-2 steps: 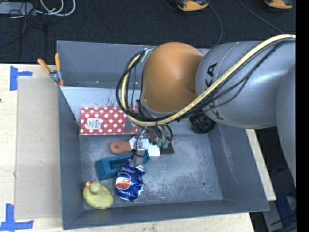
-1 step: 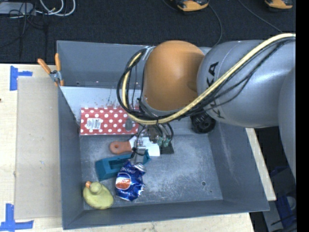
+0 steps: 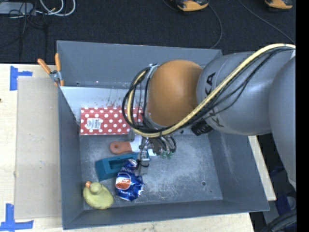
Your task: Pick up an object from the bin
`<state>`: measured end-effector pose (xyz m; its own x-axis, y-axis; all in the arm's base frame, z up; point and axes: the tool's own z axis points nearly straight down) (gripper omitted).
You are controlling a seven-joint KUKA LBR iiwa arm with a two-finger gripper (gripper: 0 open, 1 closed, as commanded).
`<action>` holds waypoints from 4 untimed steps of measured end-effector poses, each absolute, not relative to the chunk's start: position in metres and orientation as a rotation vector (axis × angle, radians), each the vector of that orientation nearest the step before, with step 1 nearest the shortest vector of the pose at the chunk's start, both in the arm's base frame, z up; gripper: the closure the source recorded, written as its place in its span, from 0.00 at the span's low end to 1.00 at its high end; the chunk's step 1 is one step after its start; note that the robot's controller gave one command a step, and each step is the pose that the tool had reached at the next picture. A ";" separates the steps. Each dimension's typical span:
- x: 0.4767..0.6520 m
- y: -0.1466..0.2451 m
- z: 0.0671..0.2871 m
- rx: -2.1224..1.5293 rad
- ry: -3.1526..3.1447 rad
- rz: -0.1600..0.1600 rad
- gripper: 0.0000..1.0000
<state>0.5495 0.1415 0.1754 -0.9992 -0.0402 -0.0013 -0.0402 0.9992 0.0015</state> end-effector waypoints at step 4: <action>0.537 0.138 0.085 0.130 3.151 -0.004 0.00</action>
Offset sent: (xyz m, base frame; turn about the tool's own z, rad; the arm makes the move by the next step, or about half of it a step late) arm -0.0161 0.0041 -0.0863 -0.0800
